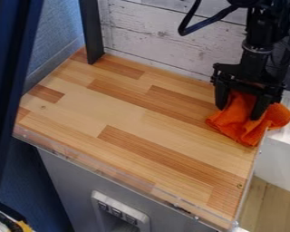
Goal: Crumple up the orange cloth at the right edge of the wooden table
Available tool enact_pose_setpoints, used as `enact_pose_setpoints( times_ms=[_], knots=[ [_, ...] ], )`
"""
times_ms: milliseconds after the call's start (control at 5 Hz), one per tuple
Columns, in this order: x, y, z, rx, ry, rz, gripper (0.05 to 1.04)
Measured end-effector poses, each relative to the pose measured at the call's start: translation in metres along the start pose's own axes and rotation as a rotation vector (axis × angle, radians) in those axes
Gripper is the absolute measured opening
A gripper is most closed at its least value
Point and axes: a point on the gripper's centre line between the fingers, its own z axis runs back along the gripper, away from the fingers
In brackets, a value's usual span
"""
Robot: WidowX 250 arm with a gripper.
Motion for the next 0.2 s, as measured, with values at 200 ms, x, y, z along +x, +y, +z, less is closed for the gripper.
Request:
enact_pose_setpoints(
  times_ms=[200],
  knots=[
    [0.0012, -0.0003, 0.0, -0.002, -0.007, -0.005, 0.993]
  ],
)
